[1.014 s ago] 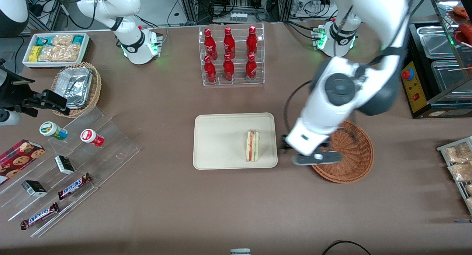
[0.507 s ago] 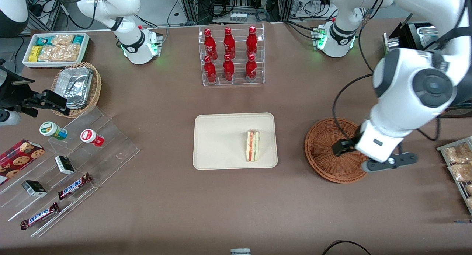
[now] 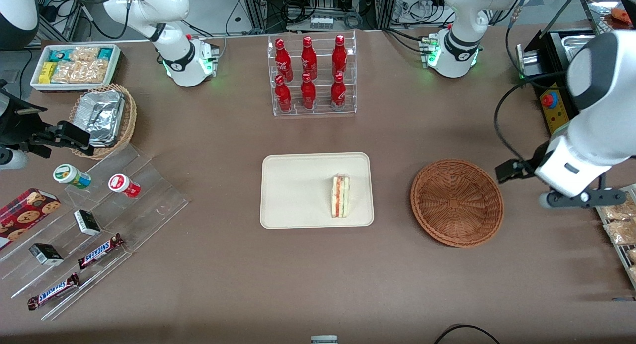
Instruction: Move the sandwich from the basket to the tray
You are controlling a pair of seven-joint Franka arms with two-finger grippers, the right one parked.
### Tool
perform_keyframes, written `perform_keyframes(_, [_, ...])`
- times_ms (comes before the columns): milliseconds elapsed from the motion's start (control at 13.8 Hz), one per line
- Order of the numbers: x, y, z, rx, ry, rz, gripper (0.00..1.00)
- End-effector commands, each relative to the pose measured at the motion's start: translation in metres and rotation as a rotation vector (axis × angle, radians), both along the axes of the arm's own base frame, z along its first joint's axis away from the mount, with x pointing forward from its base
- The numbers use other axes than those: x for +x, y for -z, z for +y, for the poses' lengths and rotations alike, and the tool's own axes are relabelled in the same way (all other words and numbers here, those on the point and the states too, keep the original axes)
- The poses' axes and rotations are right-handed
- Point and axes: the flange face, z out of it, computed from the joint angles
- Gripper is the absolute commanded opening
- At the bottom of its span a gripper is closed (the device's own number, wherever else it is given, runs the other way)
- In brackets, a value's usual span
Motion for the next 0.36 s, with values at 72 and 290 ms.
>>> perform_keyframes(72, [-0.032, -0.027, 0.004, 0.01, 0.031, 0.058, 1.0])
perform_keyframes(290, [-0.046, -0.042, 0.011, 0.011, 0.068, 0.077, 1.0])
